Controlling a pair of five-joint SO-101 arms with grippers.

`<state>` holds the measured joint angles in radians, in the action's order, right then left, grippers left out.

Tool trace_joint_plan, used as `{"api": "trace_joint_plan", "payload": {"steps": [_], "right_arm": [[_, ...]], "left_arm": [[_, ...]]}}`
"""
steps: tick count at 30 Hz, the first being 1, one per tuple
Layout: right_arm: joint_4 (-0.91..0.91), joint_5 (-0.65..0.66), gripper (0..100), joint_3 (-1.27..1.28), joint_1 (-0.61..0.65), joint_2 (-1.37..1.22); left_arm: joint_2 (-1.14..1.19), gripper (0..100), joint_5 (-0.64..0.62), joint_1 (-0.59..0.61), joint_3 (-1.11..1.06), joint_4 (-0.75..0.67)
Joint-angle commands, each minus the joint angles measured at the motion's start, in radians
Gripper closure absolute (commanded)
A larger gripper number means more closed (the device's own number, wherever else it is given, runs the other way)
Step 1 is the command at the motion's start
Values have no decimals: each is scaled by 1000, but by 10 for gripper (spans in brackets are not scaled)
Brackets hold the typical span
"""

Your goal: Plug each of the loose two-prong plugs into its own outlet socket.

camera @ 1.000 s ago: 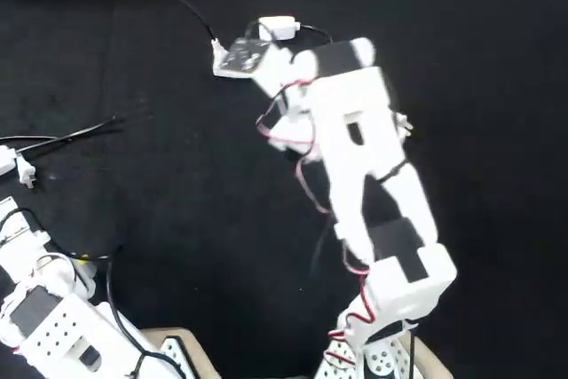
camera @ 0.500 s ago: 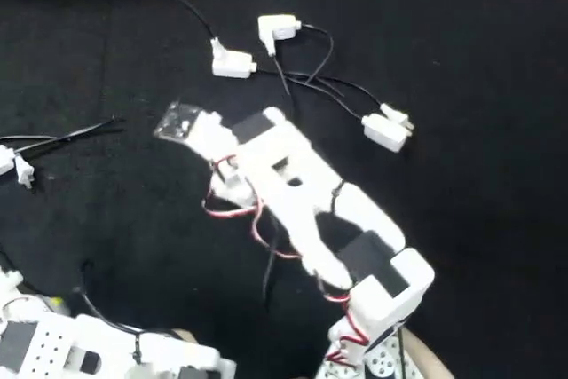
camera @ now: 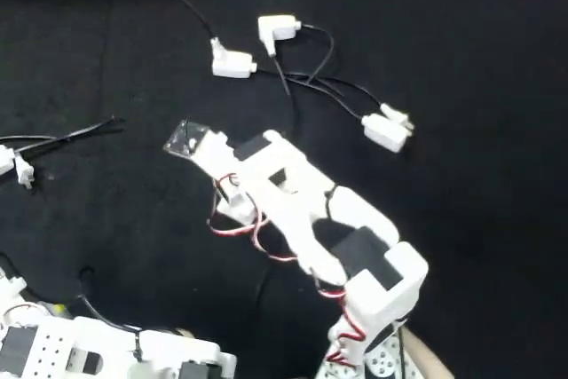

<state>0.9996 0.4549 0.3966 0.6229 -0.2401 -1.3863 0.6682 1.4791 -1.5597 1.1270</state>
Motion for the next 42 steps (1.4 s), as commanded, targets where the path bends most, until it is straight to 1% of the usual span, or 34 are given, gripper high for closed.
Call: {"api": "trace_joint_plan", "payload": {"steps": [1,4,6,8,11,15,19,21,27,30,32,37,42], "right_arm": [[-32,-5,756,10,2,8],[-66,-6,757,45,-3,41],[-121,-6,757,107,-3,84],[-178,-6,756,179,-3,145],[-281,-6,754,300,-3,245],[-374,0,754,415,-2,349],[-394,2,754,441,-2,367],[-394,2,754,441,0,367],[-394,2,754,443,2,367],[-394,2,754,443,2,367],[-394,2,754,443,2,367],[-394,2,754,443,3,367],[-394,3,754,443,3,367]], "left_arm": [[2,736,8,8,13,-15],[5,736,5,7,53,-9],[8,737,2,5,128,18],[9,737,0,5,246,78],[11,736,-40,2,453,186],[48,737,-55,-53,697,313],[235,736,-57,-87,906,387],[381,736,-60,-91,1033,396],[867,736,-141,-90,1465,399],[1036,736,-172,-88,1626,399],[1103,736,-192,-93,1705,399],[1211,736,-203,-206,1851,390],[1335,736,-212,-369,1897,390]]}}
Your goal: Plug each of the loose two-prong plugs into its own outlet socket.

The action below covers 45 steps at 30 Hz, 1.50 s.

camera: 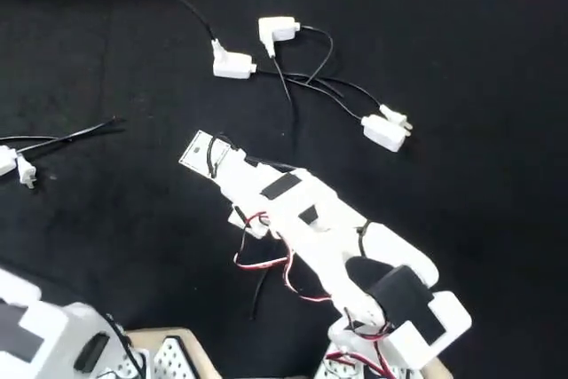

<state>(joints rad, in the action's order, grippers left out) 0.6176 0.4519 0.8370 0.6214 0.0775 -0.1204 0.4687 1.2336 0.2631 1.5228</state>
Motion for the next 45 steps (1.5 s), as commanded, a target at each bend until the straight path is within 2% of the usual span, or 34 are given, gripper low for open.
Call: {"api": "trace_joint_plan", "payload": {"steps": [1,9,14,17,22,24,30,36,45], "right_arm": [[-12,6,754,2,5,50],[-12,6,754,2,5,50],[-12,51,754,7,5,50],[-12,54,754,7,5,50],[-12,54,754,7,5,50],[-12,54,754,7,5,50],[-12,54,754,7,5,50],[-12,54,754,7,5,50],[-12,54,754,7,5,50]], "left_arm": [[101,736,-35,-156,81,-8],[244,738,-206,-372,97,-87],[249,738,-339,-438,68,-117],[249,739,-407,-470,-27,-183],[241,739,-508,-478,-237,-367],[236,739,-545,-478,-292,-410],[241,740,-761,-444,-380,-506],[249,740,-841,-441,-414,-545],[304,740,-865,-450,-516,-672]]}}
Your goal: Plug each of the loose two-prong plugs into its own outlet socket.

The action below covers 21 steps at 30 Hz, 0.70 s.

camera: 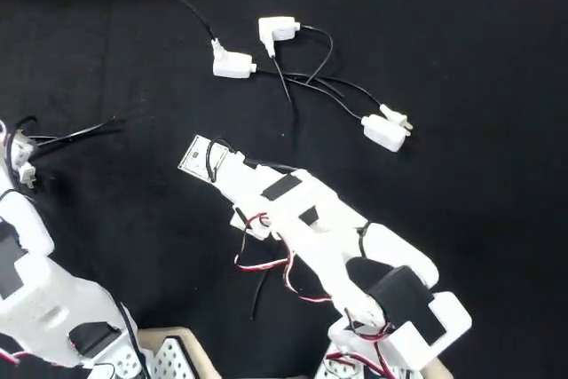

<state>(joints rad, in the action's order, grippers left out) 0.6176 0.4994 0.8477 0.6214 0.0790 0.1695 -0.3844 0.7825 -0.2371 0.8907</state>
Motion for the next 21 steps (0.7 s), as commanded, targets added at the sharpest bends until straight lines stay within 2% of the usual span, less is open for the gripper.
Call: {"api": "trace_joint_plan", "payload": {"steps": [1,5,15,21], "right_arm": [[-12,6,754,-4,5,48],[-12,6,754,-4,5,48],[-12,6,754,-4,5,48],[-12,6,754,-4,5,48]], "left_arm": [[26,740,-12,1,-15,-48],[81,740,-12,5,-15,-91],[115,742,-14,1,24,-94],[115,893,-5,5,82,-94]]}}
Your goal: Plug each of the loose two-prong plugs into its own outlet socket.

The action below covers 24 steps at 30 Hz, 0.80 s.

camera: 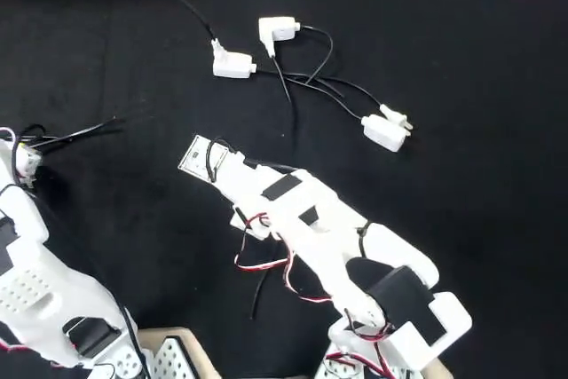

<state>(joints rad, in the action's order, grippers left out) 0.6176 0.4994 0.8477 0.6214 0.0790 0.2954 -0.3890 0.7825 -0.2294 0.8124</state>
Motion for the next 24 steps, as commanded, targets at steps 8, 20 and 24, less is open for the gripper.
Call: {"api": "trace_joint_plan", "payload": {"steps": [8,20,24], "right_arm": [[-12,6,754,-4,5,48],[-12,6,754,-4,5,48],[-12,6,754,-4,5,48]], "left_arm": [[-9,907,2,8,81,-9],[-21,971,169,-101,44,155],[-21,971,224,-116,73,284]]}}
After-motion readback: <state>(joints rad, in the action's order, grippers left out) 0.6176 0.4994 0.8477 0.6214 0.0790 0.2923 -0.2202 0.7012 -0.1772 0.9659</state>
